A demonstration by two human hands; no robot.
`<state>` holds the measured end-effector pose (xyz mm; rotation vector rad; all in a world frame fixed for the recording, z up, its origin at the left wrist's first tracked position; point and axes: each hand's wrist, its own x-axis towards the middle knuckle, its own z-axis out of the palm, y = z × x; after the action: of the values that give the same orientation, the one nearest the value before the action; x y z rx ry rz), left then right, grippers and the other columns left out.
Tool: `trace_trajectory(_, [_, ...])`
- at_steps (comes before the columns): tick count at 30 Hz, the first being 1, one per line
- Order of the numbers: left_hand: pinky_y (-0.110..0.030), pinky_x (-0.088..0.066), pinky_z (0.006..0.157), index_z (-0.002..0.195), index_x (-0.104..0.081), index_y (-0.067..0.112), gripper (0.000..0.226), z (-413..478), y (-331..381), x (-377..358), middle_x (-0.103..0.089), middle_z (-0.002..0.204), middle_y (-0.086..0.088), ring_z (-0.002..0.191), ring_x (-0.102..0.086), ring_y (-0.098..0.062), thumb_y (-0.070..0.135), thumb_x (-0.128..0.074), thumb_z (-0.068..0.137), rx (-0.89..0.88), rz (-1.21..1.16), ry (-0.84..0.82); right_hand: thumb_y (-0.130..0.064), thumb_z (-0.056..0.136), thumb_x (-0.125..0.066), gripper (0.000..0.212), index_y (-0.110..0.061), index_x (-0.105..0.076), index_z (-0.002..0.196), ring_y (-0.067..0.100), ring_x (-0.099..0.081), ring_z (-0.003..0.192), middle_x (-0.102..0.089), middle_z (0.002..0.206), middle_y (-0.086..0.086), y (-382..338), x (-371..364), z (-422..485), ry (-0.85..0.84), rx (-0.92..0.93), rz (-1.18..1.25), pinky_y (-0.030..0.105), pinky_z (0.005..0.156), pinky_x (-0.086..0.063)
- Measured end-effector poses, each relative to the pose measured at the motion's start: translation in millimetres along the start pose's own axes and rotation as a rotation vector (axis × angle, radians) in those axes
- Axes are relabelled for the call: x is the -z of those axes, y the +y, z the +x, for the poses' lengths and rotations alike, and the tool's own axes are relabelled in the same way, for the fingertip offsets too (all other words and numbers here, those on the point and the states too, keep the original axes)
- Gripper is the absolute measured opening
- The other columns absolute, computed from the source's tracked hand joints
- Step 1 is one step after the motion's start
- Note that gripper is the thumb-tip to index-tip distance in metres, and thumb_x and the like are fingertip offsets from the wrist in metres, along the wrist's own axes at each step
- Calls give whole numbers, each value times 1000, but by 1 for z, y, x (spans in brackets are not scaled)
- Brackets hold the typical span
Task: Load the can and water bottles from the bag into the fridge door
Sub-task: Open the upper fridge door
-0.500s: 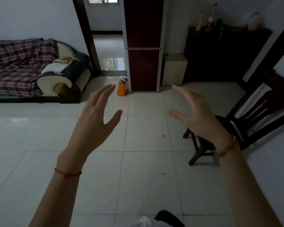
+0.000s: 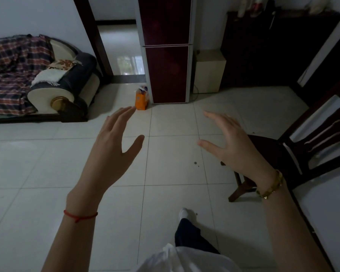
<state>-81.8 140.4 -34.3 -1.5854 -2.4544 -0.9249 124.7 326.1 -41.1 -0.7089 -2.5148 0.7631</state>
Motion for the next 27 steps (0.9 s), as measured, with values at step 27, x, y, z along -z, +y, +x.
trace_trajectory(27, [-29, -33, 109, 148, -36, 23, 61, 292, -63, -128, -43, 150, 0, 136, -42, -17, 33, -59, 92, 124, -7, -118, -42, 89, -60, 66, -25, -32, 146, 8, -28, 138, -38, 148, -9, 174, 1, 300, -132, -47, 39, 23, 109, -22])
